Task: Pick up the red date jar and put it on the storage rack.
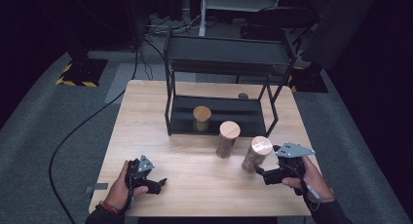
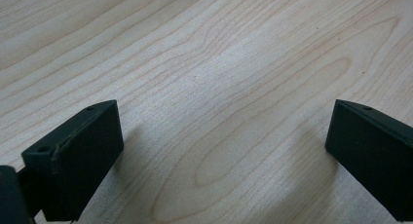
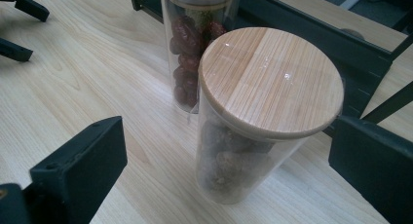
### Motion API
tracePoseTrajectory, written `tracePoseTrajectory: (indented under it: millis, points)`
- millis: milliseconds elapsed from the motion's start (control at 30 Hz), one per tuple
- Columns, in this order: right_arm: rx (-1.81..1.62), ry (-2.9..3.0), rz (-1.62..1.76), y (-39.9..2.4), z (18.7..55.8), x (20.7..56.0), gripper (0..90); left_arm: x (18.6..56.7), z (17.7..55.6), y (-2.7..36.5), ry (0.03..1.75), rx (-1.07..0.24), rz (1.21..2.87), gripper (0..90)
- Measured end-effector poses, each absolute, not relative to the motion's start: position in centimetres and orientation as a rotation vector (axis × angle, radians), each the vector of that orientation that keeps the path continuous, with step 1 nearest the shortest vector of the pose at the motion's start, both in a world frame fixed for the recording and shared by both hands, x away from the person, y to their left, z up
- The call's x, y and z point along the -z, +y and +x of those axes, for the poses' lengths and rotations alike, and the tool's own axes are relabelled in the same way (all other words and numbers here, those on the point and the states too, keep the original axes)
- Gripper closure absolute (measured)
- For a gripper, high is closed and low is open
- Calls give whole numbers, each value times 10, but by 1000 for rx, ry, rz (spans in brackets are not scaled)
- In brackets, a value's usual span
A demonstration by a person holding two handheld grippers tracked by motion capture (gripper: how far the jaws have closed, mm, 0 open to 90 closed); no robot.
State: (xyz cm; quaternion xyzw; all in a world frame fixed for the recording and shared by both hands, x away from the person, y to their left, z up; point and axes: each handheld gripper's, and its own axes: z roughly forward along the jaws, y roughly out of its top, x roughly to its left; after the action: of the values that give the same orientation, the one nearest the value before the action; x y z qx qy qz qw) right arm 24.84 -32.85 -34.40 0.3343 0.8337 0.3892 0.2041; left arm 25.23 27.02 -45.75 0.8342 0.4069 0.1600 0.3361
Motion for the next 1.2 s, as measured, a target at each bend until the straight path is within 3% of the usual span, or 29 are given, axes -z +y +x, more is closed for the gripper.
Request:
tracePoseTrajectory:
  millis: [1200]
  points:
    - [-998,2415,802,-291,299,310,20,457,252,270,1061,-417,2175,2]
